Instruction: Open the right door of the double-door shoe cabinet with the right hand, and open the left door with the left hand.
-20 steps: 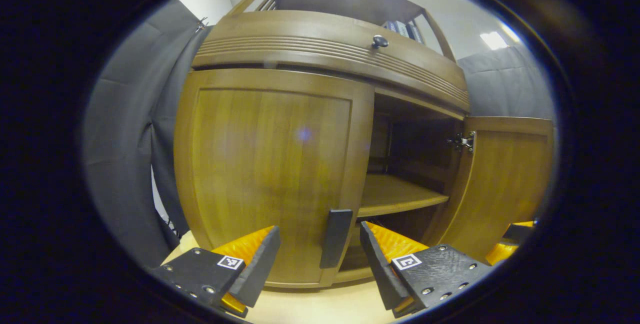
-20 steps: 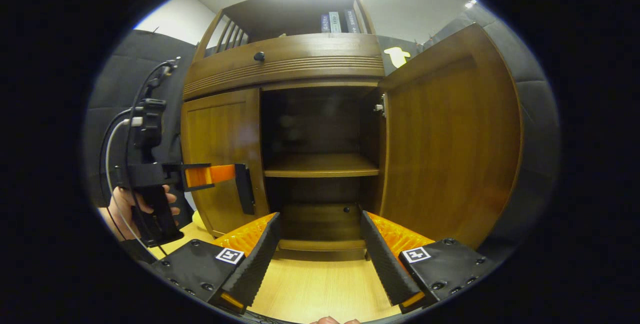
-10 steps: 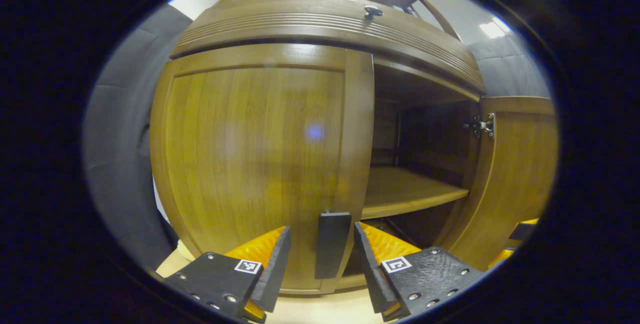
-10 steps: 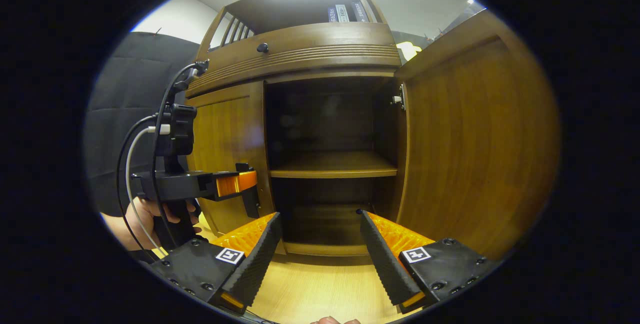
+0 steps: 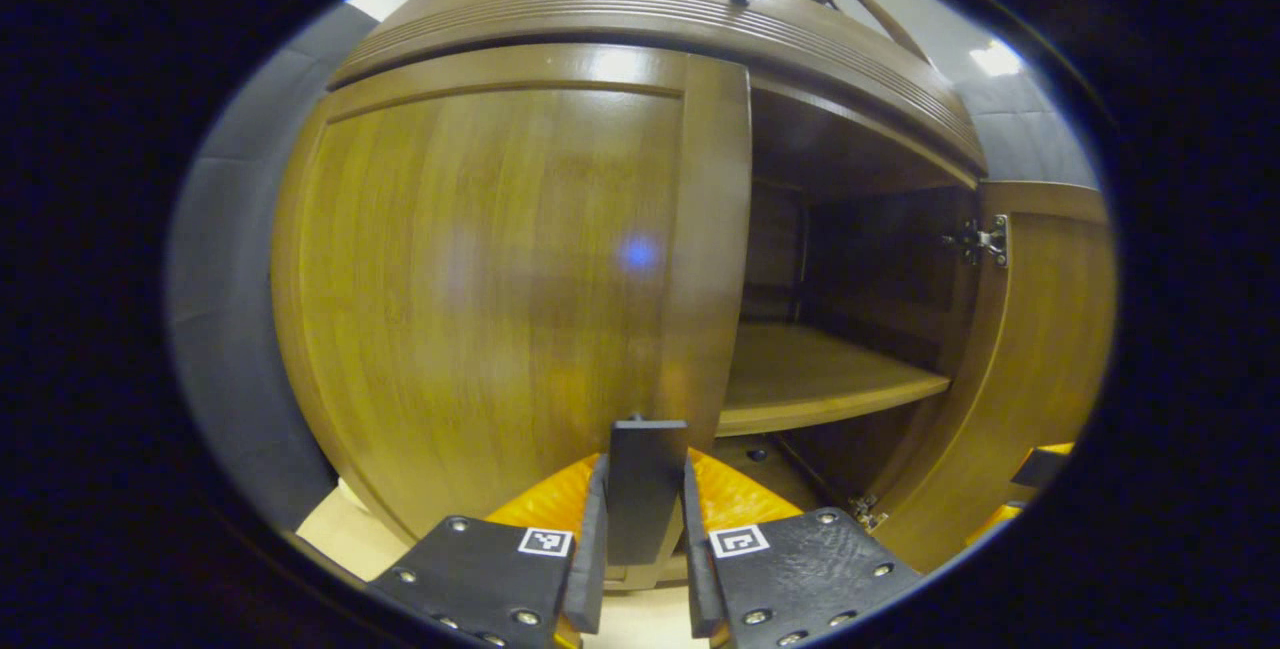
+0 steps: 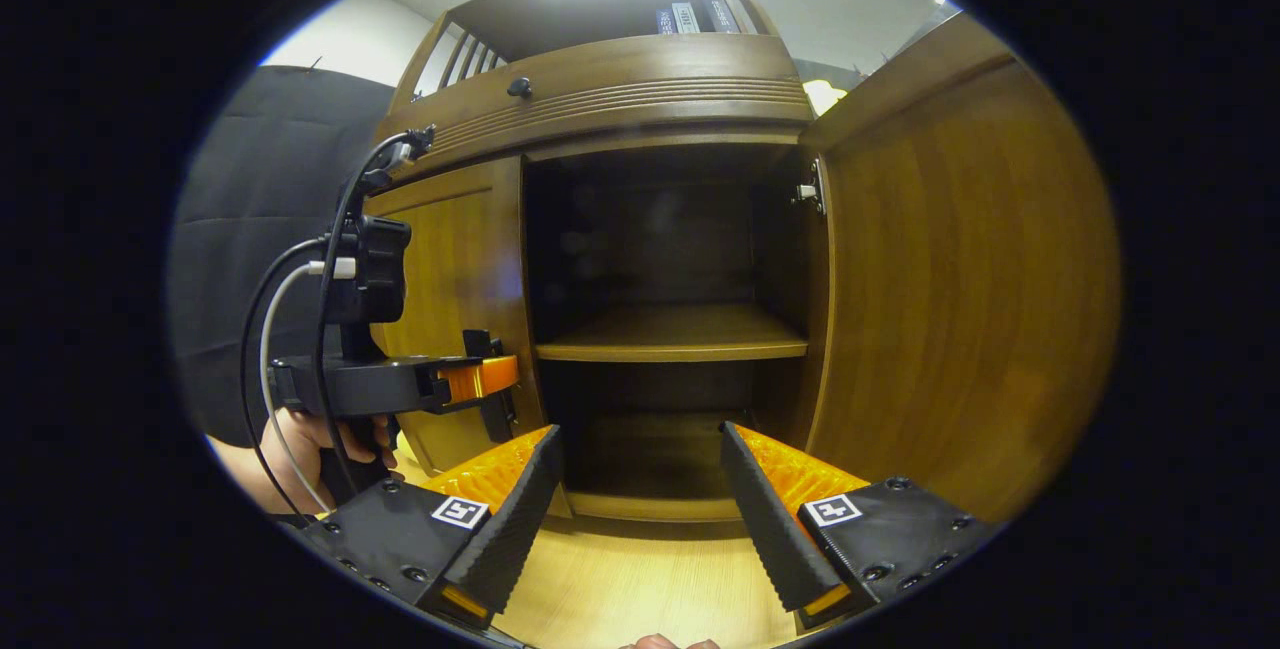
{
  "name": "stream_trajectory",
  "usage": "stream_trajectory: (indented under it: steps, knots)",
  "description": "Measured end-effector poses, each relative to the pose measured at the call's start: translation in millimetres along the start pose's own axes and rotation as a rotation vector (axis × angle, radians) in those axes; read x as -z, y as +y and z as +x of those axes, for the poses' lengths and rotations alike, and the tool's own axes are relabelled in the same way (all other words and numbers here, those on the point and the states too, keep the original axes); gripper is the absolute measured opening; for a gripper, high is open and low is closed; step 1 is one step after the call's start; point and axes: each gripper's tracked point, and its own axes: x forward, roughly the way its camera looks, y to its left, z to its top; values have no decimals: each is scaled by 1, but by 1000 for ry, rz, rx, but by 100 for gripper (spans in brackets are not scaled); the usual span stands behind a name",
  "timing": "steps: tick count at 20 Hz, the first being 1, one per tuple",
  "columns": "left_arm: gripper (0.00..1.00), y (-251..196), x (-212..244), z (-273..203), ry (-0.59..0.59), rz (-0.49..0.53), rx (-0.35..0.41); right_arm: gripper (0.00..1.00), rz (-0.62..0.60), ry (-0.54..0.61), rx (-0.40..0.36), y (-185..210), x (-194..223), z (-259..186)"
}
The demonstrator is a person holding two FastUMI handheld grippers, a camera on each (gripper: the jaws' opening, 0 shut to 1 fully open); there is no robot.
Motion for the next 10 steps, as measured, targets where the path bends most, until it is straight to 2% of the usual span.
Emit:
stream_trajectory:
  steps: [1,3,6,7,8,10]
  knots:
    - [34,0,0,1,4,-1,-1,94,0,-1,2,0,1,-1]
    - [35,0,1,0,14,10,-3,94,4,-2,3,-1,-1,2]
    - [26,0,1,1,-5,46,-15,94,9,1,1,0,-3,7]
    - [24,0,1,1,-8,46,-16,99,8,6,1,-1,-2,9]
    - [22,-3,2,2,-11,47,-15,99,7,10,0,-2,-1,10]
    - [22,-2,2,1,-12,48,-14,99,3,11,-2,-2,-1,9]
